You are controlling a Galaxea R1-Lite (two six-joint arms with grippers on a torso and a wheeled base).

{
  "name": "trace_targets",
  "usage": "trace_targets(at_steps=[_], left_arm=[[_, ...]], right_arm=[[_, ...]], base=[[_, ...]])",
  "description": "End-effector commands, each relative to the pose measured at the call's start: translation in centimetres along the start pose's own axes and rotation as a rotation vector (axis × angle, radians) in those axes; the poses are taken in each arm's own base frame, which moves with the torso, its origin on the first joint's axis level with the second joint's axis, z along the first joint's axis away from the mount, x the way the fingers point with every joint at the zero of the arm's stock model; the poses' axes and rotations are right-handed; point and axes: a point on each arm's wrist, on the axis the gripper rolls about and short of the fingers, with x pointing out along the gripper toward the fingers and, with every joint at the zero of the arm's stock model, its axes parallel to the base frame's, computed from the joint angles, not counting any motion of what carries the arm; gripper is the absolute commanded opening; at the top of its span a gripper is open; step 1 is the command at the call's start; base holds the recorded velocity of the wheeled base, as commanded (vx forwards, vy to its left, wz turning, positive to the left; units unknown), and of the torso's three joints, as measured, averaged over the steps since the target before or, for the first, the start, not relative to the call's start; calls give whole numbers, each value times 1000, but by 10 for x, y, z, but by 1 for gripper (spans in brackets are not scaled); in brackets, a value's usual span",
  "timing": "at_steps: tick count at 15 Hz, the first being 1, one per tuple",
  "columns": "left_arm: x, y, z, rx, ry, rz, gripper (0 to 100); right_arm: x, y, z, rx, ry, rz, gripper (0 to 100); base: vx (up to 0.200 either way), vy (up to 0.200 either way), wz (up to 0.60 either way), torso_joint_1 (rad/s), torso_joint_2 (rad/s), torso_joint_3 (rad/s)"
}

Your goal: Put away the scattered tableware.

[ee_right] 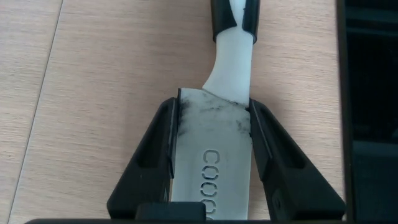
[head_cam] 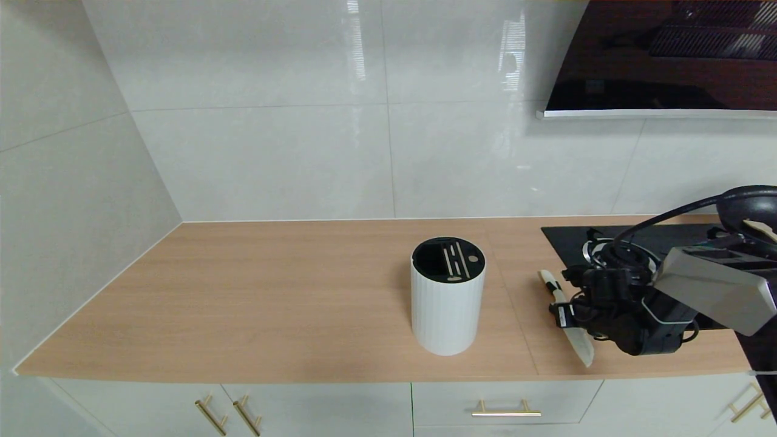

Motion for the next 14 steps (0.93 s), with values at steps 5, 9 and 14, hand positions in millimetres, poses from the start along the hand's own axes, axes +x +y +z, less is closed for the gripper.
trace_targets(at_steps=[5, 9, 14], left_arm=[[0, 0, 0, 7, 0, -3, 100], [0, 0, 0, 4, 0, 3, 100], [-6, 0, 19, -19, -51, -5, 100]], right_arm=[[-31, -3, 34, 18, -100, -22, 0], [-68, -5, 70, 64, -195, -23, 0], [-146, 29, 106, 24, -313, 65, 0]], base=[[0, 0, 0, 0, 0, 0], [0, 0, 0, 0, 0, 0], [0, 0, 0, 0, 0, 0]])
